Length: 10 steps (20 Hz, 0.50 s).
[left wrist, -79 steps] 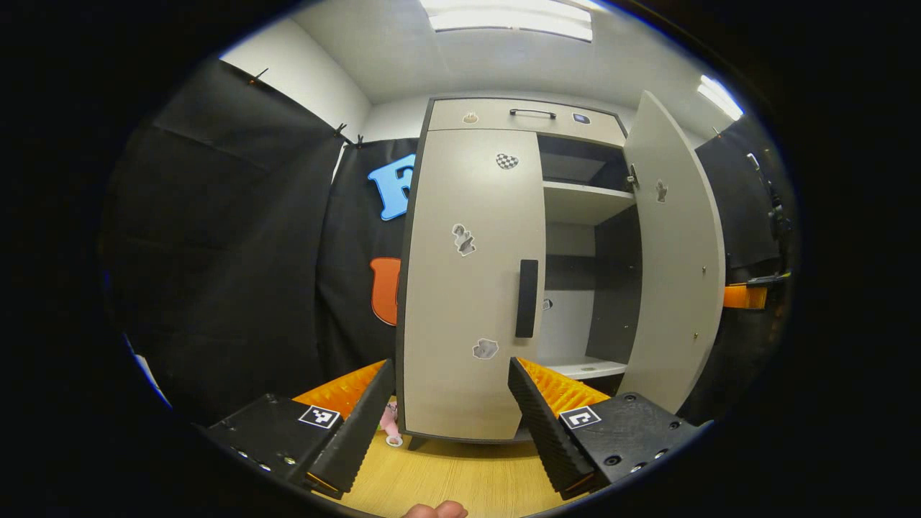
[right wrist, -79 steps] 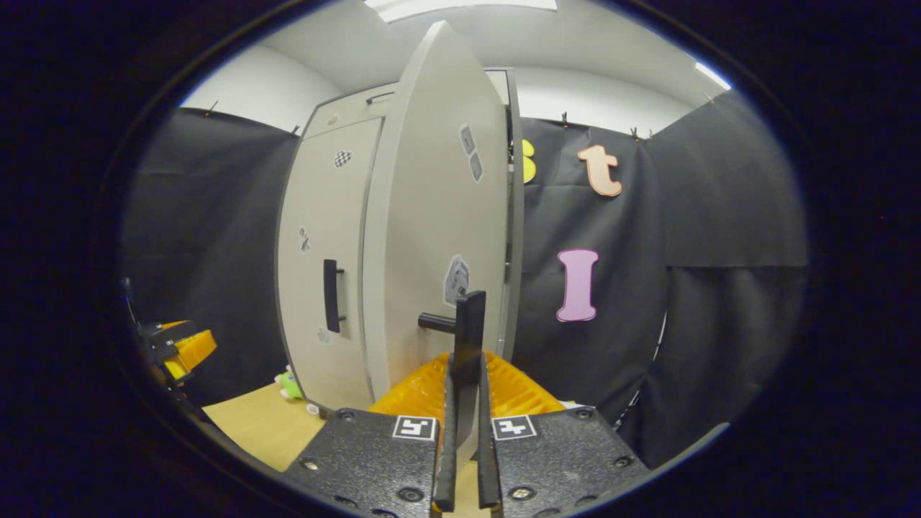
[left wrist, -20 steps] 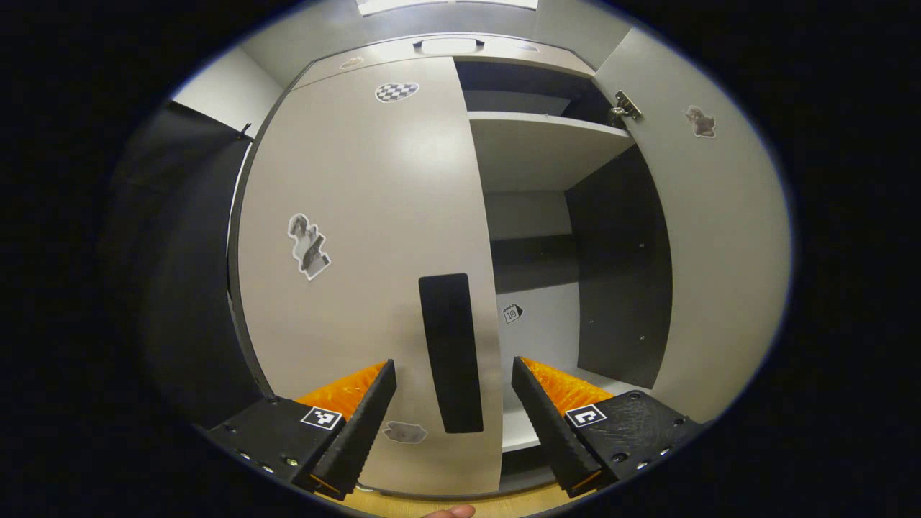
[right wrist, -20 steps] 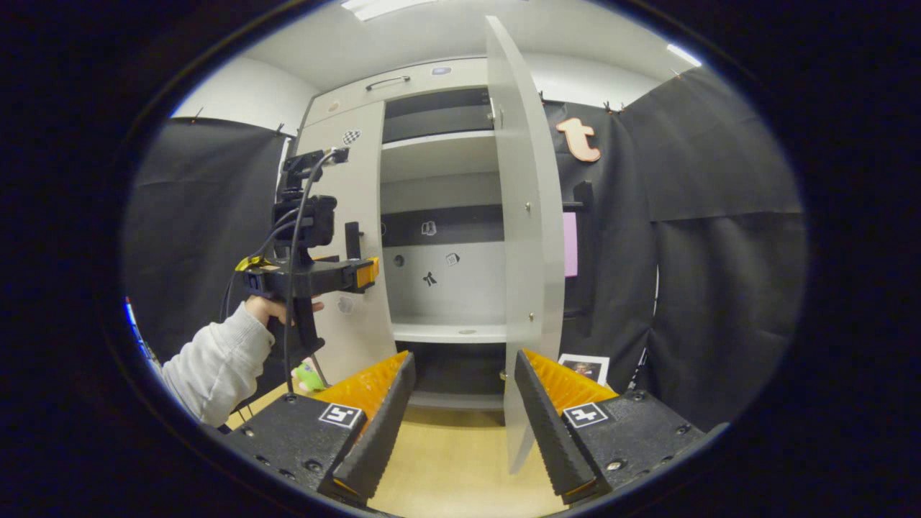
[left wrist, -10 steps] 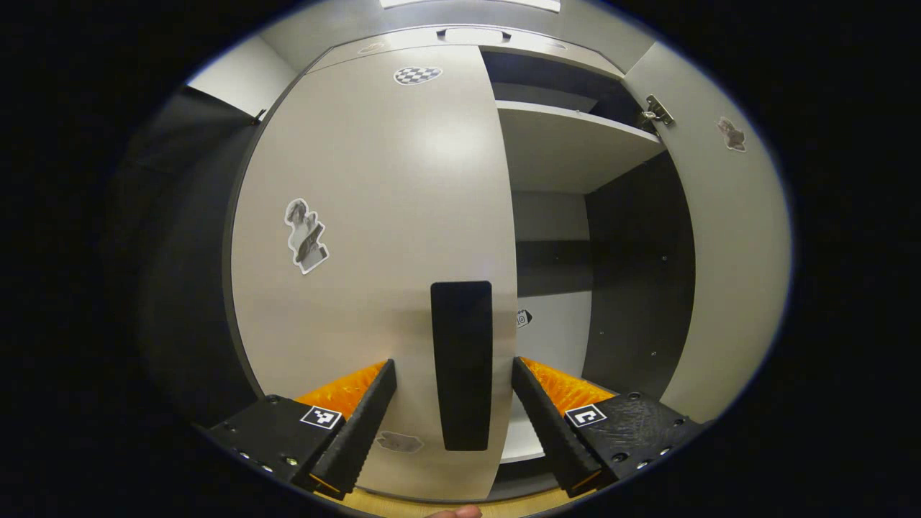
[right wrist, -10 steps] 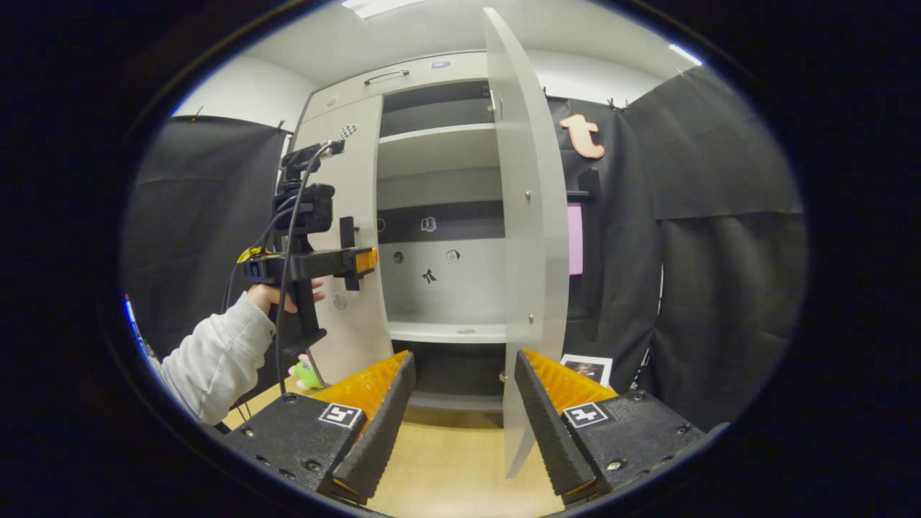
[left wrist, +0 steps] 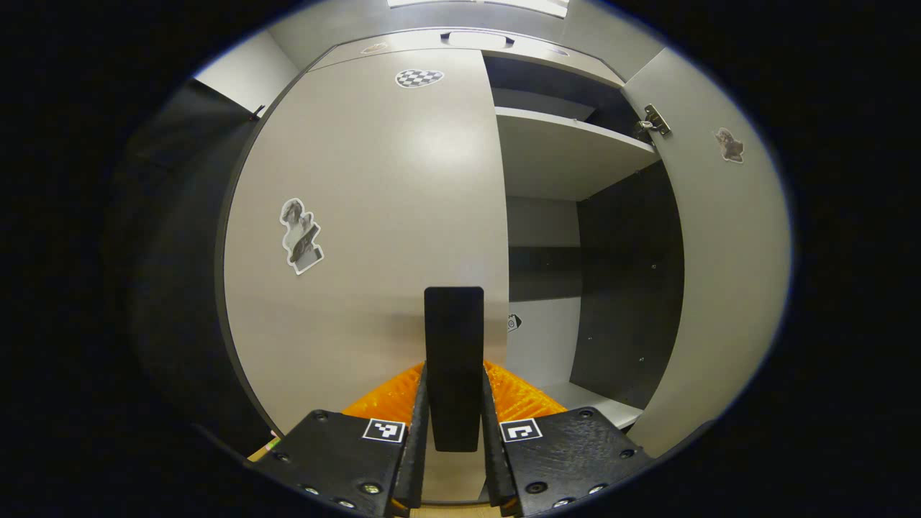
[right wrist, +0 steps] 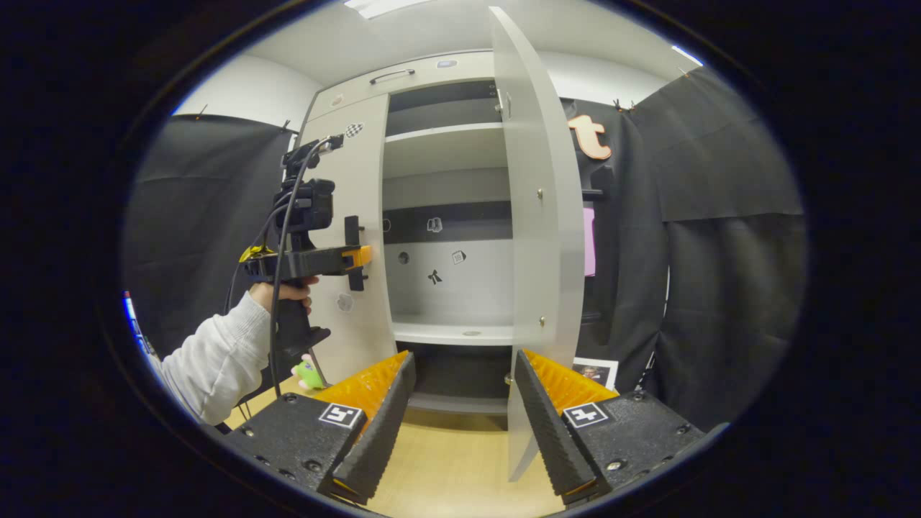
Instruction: Open the right door of the double-door shoe cabinet with the right hand, and open the left door with the left hand.
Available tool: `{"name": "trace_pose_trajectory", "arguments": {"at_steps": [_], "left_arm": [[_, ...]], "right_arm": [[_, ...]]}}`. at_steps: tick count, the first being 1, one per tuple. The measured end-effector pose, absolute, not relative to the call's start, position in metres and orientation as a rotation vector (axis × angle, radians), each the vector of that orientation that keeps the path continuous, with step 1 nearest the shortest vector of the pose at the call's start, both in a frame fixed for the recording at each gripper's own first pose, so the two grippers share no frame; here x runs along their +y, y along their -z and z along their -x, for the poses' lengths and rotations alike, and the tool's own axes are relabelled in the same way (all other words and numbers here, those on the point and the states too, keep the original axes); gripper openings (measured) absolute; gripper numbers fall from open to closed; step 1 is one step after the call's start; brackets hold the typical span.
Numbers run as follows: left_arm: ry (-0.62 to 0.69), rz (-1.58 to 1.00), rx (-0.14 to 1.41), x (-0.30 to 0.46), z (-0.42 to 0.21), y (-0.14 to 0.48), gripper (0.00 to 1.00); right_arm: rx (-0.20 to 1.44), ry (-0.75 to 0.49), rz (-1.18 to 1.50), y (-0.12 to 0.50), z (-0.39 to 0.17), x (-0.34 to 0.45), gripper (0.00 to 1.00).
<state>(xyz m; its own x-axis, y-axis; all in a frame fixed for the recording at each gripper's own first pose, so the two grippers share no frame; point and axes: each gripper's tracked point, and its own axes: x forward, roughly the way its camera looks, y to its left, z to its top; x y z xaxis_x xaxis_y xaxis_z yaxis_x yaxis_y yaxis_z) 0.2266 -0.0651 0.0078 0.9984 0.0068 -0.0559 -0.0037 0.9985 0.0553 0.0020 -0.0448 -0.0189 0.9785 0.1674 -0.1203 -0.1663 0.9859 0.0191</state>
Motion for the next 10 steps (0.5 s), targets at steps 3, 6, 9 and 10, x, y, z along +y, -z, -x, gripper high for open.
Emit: {"name": "trace_pose_trajectory", "arguments": {"at_steps": [3,6,9,10], "left_arm": [[-0.005,-0.035,0.070,-0.064,-0.229,-0.007,0.26],[0.023,-0.052,0.076,-0.065,-0.224,-0.006,0.18],[0.060,-0.050,0.087,-0.065,-0.216,-0.006,0.07],[0.065,-0.047,0.092,-0.065,-0.211,-0.007,0.07]], "right_arm": [[0.116,-0.162,-0.012,0.018,-0.001,-0.047,0.87],[0.120,-0.158,-0.015,0.019,-0.001,-0.048,0.85],[0.117,-0.159,-0.011,0.020,0.001,-0.045,0.87],[0.116,-0.159,-0.009,0.020,0.004,-0.043,0.87]]}}
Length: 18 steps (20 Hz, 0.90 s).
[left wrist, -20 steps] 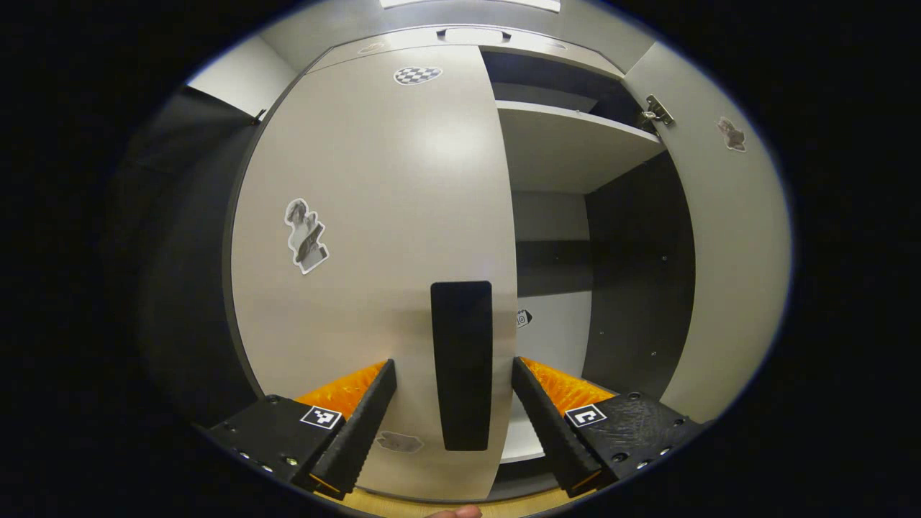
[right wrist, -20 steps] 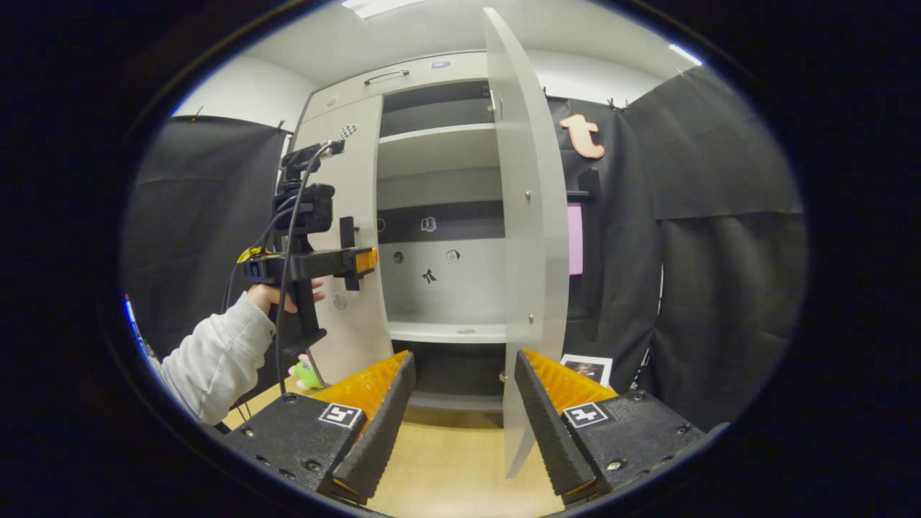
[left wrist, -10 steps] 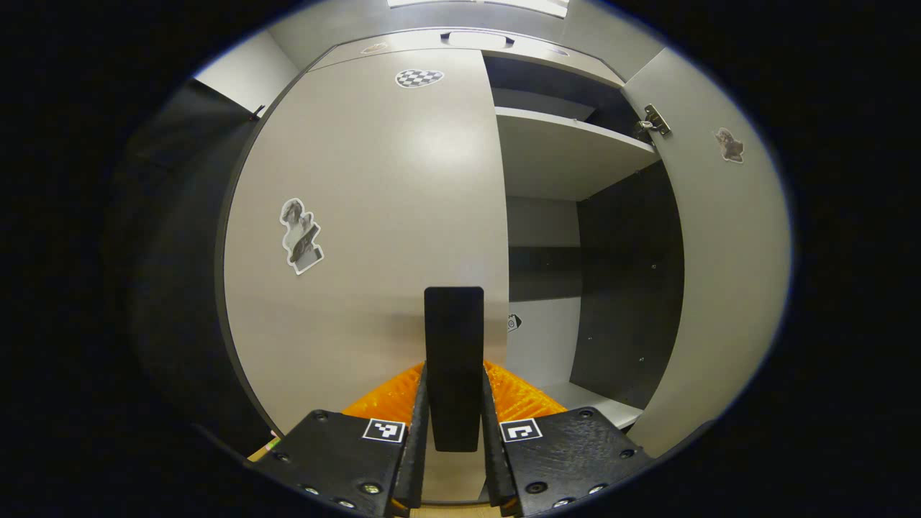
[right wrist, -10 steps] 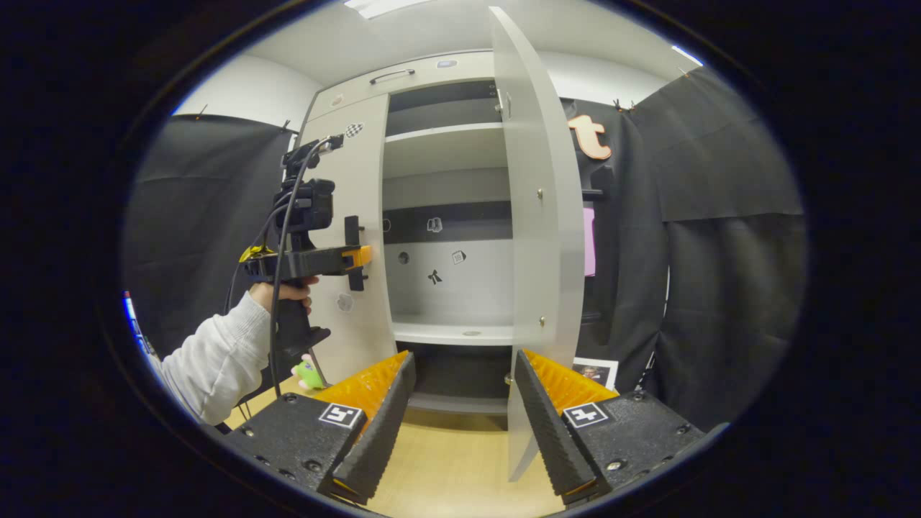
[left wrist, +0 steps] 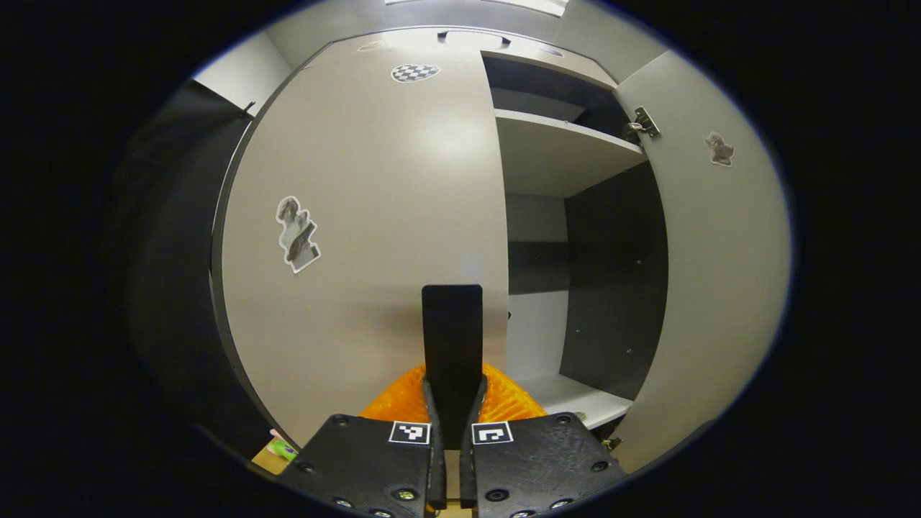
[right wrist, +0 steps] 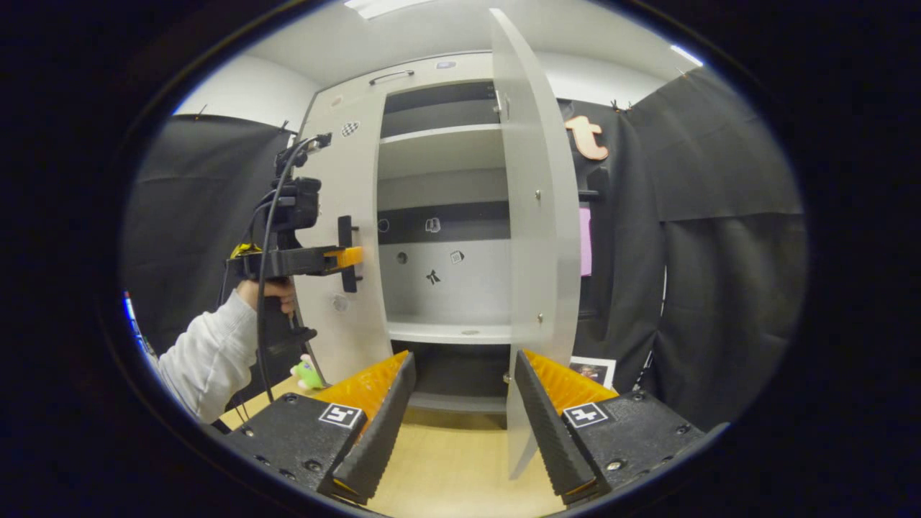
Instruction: Open the right door of the double-door shoe cabinet with the right hand, and open the left door with the left hand.
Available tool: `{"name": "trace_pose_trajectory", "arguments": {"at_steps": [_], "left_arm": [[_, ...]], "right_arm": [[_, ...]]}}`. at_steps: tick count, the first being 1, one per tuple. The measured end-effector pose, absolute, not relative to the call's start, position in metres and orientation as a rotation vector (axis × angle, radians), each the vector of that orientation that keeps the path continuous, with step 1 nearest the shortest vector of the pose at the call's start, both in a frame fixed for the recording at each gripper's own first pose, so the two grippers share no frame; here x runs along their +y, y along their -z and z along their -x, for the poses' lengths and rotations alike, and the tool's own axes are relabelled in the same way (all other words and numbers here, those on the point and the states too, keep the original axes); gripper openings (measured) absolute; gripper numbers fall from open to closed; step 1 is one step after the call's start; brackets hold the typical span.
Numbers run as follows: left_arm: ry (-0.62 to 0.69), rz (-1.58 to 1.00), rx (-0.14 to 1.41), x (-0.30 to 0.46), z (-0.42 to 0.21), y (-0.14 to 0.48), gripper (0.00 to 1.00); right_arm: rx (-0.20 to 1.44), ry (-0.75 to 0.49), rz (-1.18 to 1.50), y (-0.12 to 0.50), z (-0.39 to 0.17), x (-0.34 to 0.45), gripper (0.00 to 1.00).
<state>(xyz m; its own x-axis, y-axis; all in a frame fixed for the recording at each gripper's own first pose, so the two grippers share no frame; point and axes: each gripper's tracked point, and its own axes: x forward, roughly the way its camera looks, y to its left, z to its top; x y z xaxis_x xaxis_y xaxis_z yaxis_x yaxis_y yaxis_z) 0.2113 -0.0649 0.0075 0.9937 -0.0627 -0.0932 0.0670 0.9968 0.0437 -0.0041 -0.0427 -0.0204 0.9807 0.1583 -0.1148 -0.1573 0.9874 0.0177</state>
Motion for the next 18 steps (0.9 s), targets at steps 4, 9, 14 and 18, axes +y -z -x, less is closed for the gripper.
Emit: {"name": "trace_pose_trajectory", "arguments": {"at_steps": [4,9,14,18], "left_arm": [[0.017,-0.098,0.101,-0.056,-0.184,-0.012,0.07],[0.008,-0.082,0.101,-0.035,-0.139,-0.016,0.06],[-0.035,-0.094,0.104,-0.006,-0.103,-0.021,0.06],[-0.093,-0.104,0.096,0.029,-0.077,-0.025,0.05]], "right_arm": [[0.113,-0.167,-0.013,0.019,0.013,-0.034,0.87],[0.104,-0.165,-0.015,0.019,0.020,-0.029,0.87],[0.087,-0.177,-0.009,0.015,0.023,-0.019,0.87],[0.091,-0.172,0.001,0.014,0.022,-0.014,0.87]]}}
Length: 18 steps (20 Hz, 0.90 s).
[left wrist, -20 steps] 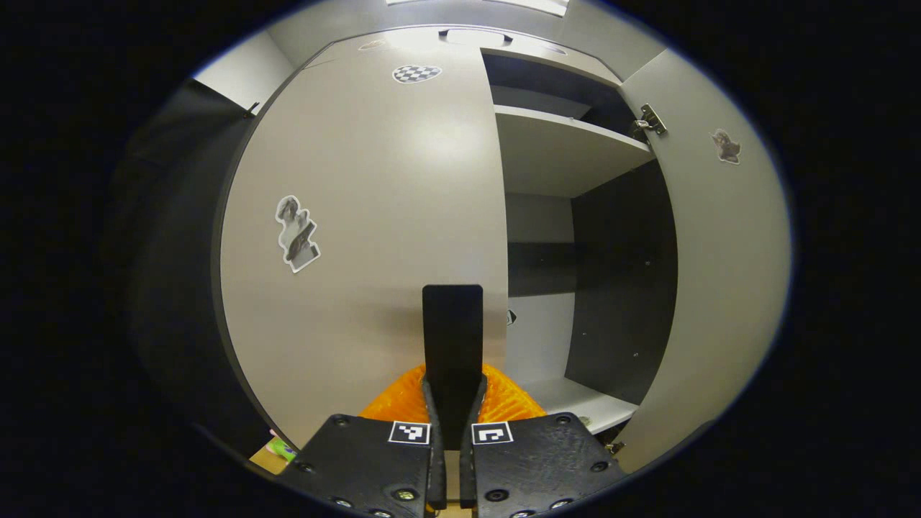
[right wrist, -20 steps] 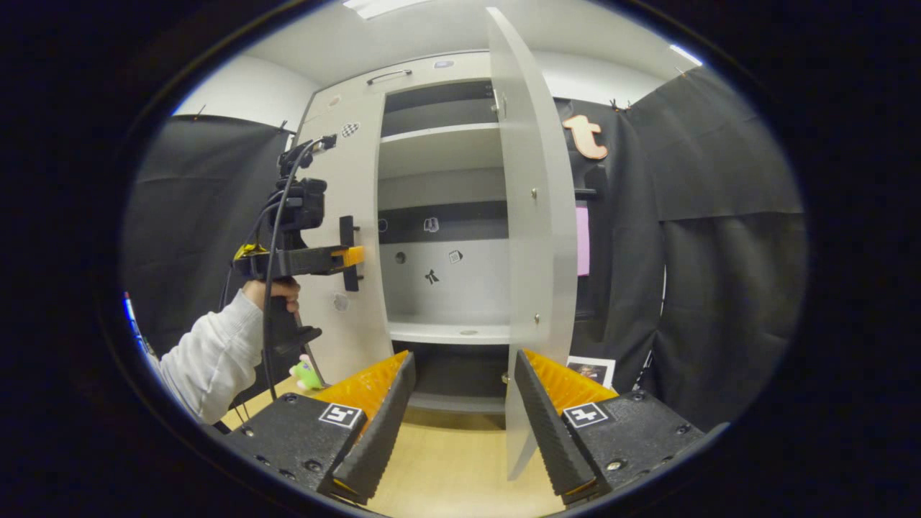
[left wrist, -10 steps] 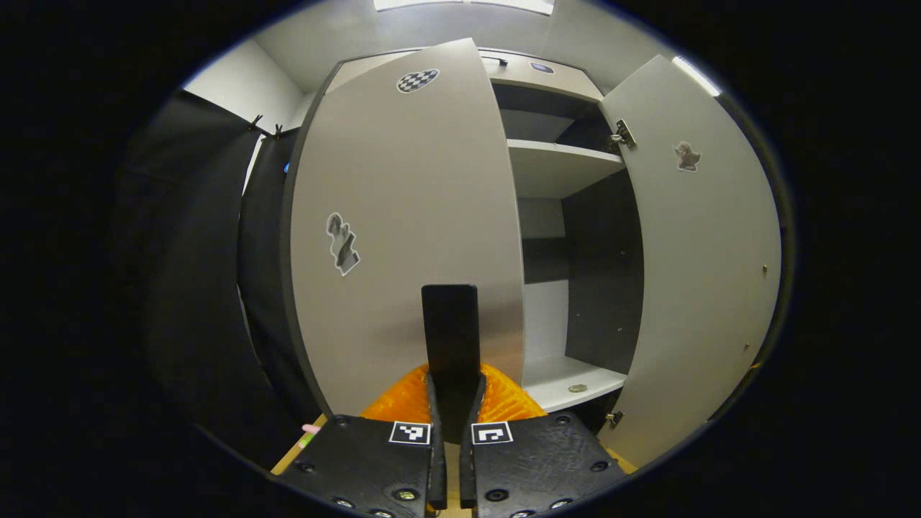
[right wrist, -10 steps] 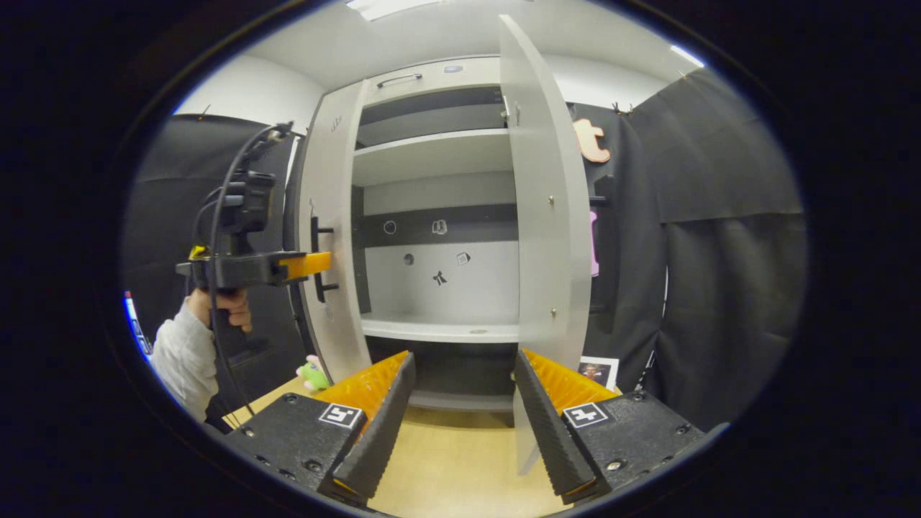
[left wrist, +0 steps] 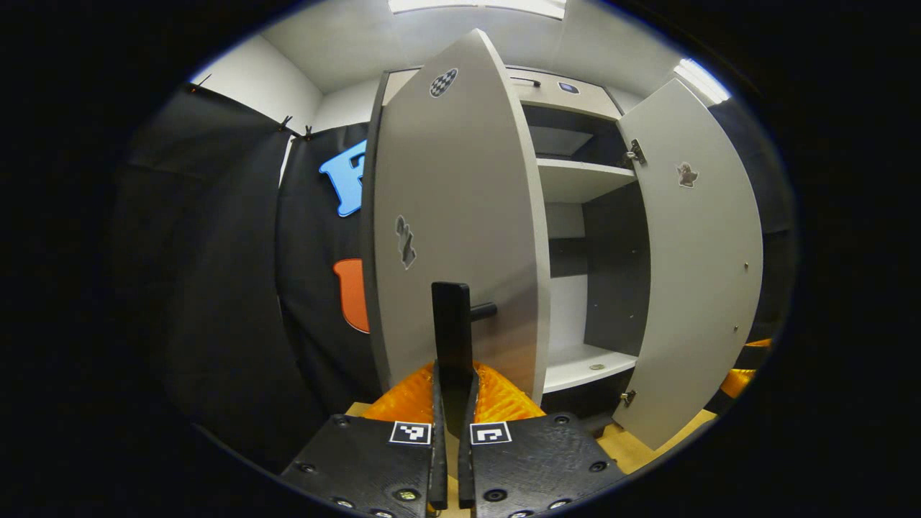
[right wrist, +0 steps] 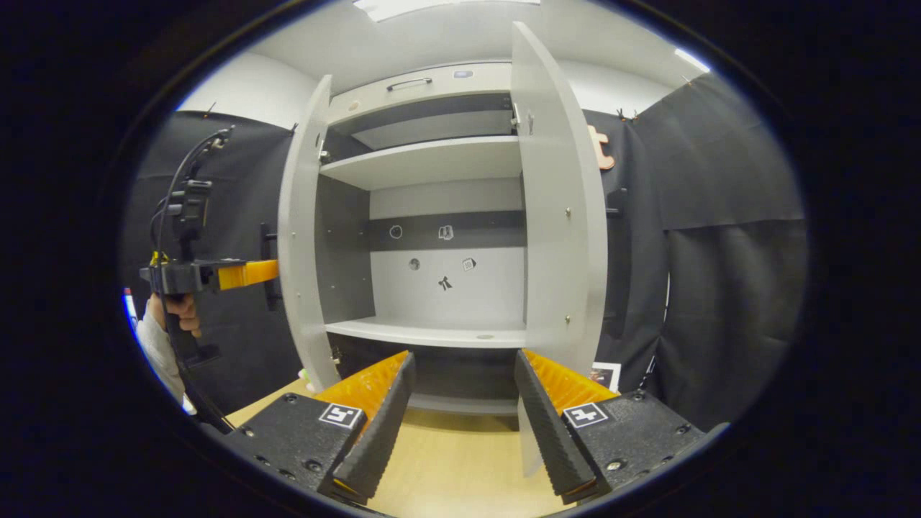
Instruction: Open the right door of the double-door shoe cabinet with the right hand, and open the left door with the left hand.
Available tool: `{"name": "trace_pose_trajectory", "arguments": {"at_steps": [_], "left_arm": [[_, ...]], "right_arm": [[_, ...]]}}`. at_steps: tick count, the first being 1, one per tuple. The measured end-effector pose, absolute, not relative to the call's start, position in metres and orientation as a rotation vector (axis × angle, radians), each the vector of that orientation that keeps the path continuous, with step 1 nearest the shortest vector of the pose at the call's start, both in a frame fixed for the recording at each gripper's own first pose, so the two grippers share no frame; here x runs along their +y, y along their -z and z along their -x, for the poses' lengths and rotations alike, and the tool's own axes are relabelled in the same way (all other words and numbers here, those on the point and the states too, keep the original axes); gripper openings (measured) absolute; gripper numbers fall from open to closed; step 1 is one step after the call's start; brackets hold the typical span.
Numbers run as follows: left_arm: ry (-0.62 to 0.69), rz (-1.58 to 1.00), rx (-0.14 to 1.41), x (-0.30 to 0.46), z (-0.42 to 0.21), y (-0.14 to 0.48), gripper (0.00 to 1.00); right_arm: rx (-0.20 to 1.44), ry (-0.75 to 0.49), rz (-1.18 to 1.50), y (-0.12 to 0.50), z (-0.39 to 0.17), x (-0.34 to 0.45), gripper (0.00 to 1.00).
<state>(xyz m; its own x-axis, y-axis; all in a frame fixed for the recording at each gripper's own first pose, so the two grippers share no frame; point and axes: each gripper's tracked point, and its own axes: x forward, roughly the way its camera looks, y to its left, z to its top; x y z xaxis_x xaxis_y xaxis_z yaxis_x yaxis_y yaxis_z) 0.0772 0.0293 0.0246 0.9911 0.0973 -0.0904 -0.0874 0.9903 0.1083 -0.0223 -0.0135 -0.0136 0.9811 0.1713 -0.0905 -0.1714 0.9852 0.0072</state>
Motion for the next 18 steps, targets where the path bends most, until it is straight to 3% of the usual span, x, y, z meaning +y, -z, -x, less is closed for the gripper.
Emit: {"name": "trace_pose_trajectory", "arguments": {"at_steps": [10,11,18], "left_arm": [[-0.198,-0.136,0.049,0.120,-0.050,-0.039,0.04],[-0.181,-0.098,0.046,0.124,-0.052,-0.039,0.00],[-0.084,-0.051,0.042,0.140,-0.053,-0.036,0.01]], "right_arm": [[0.051,-0.189,0.024,0.005,0.025,0.015,0.87],[0.057,-0.185,0.022,0.006,0.024,0.015,0.85],[0.081,-0.176,0.017,0.011,0.024,0.017,0.87]]}}
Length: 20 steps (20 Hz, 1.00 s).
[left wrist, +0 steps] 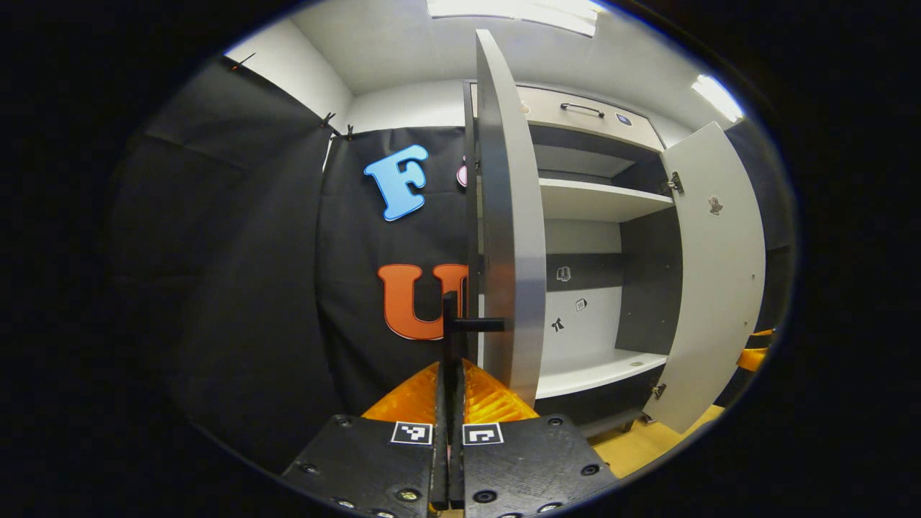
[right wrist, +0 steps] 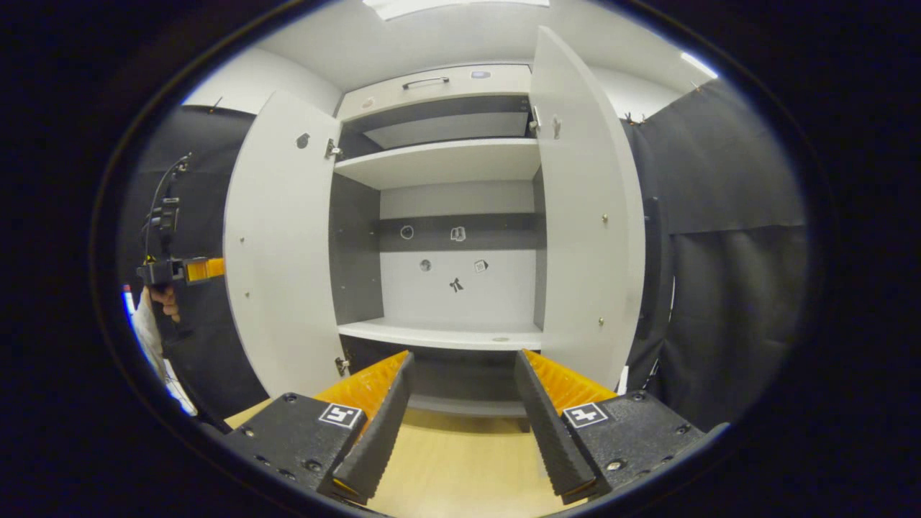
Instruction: Open the right door of the double-door shoe cabinet with the right hand, and open the left door with the left hand.
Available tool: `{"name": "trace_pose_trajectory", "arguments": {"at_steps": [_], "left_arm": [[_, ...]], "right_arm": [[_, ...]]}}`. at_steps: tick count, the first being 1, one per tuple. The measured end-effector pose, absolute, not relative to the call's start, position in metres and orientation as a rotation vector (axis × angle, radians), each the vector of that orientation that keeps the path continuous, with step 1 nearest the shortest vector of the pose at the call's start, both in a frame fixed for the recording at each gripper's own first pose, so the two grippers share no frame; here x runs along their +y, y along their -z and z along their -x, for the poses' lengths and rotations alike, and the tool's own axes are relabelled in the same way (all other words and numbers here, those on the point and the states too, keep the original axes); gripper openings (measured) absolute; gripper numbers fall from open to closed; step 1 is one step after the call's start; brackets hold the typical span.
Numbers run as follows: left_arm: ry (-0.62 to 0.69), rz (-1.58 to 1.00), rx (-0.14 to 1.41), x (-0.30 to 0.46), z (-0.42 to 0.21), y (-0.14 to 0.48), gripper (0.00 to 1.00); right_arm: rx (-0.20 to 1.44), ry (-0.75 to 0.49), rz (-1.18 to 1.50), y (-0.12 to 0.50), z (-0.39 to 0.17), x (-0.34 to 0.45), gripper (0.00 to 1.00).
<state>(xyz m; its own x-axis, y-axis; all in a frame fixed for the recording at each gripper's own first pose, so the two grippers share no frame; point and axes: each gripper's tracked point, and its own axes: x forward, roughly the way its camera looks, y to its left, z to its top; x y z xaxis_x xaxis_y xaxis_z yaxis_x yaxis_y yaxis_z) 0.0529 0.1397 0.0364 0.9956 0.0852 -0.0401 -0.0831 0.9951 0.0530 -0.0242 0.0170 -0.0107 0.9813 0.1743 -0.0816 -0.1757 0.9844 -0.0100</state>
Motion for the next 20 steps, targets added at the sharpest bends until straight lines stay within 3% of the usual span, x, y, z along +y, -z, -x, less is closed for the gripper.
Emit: {"name": "trace_pose_trajectory", "arguments": {"at_steps": [5,8,12,16,17,18,19,20], "left_arm": [[-0.121,-0.043,0.073,0.137,-0.017,-0.025,0.04],[-0.096,0.011,0.068,0.096,0.012,-0.015,0.00],[-0.103,0.019,-0.004,0.048,0.005,-0.008,0.00],[0.003,0.053,0.013,-0.006,-0.013,0.004,0.00],[-0.015,0.042,0.007,-0.009,-0.017,0.005,0.07],[-0.028,0.027,-0.003,-0.010,-0.020,0.004,0.08],[-0.024,0.014,-0.011,-0.016,-0.022,0.002,0.34],[0.000,0.004,-0.018,-0.024,-0.023,0.000,0.35]], "right_arm": [[0.062,-0.173,0.034,0.006,0.026,0.019,0.87],[0.066,-0.170,0.057,0.009,0.020,0.019,0.85],[0.090,-0.187,0.068,0.019,0.019,0.021,0.87],[0.092,-0.174,0.079,0.021,0.026,0.013,0.87],[0.089,-0.168,0.072,0.020,0.031,0.009,0.87],[0.084,-0.163,0.064,0.019,0.033,0.007,0.87],[0.080,-0.158,0.061,0.017,0.034,0.004,0.87],[0.077,-0.152,0.062,0.016,0.035,0.001,0.87]]}}
